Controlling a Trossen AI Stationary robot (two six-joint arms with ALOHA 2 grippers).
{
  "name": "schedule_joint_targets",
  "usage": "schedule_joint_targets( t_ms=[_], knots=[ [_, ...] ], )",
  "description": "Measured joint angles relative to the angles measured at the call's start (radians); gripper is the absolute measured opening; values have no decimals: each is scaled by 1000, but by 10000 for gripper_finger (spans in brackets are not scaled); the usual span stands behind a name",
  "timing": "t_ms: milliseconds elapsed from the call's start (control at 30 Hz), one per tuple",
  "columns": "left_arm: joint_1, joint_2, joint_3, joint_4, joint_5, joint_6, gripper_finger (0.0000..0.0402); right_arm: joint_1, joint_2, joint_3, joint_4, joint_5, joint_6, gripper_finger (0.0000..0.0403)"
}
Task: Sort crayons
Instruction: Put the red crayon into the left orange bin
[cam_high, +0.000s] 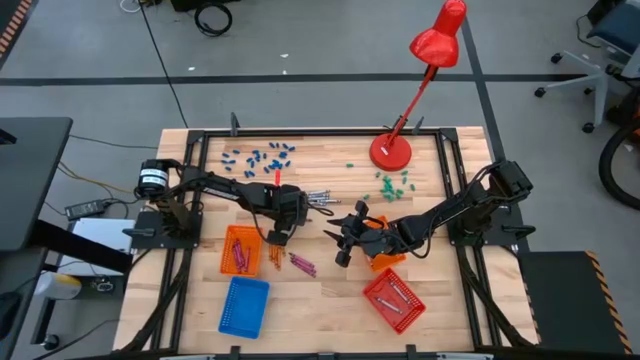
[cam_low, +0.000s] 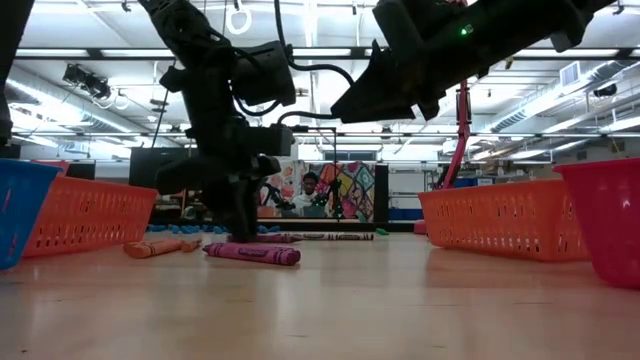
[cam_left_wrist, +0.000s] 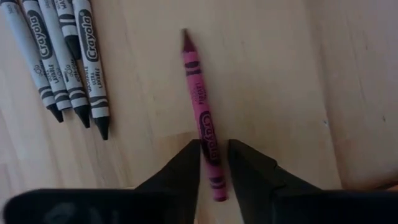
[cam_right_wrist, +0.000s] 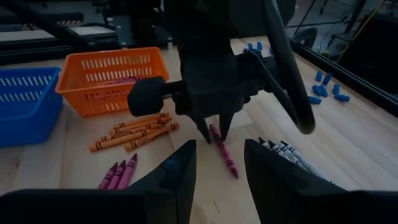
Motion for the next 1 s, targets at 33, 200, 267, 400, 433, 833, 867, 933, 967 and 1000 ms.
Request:
schedule_joint_targets(
  t_ms=[33,200,267,400,433,833,867,933,967,1000],
  knots=[
    [0,0,0,-1,1,-2,83,0,0,0,0,-1,3,139],
    [-1,0,0,-3,4,-13,28,0,0,0,0,-6,5,139],
    [-5,0,0,-3,-1,-26,17,1,0,0,0,-7,6,139],
    [-18,0,0,-3,-11,-37,23,1,0,0,0,-7,3,139],
    [-21,0,0,-3,-11,-39,27,1,0,0,0,-7,2,139],
    [-34,-55,-5,-28,-28,-62,38,1,0,0,-8,-7,-1,139],
    [-34,-63,-5,-36,-30,-65,38,1,0,0,-9,-7,-1,139],
    [-33,-79,-5,-51,-34,-70,38,1,0,0,-12,-7,-1,139],
    [-33,-91,-5,-60,-36,-76,38,1,0,0,-13,-7,-1,139],
    [-33,-102,-5,-66,-37,-81,38,1,0,0,-13,-7,-1,139]
  ],
)
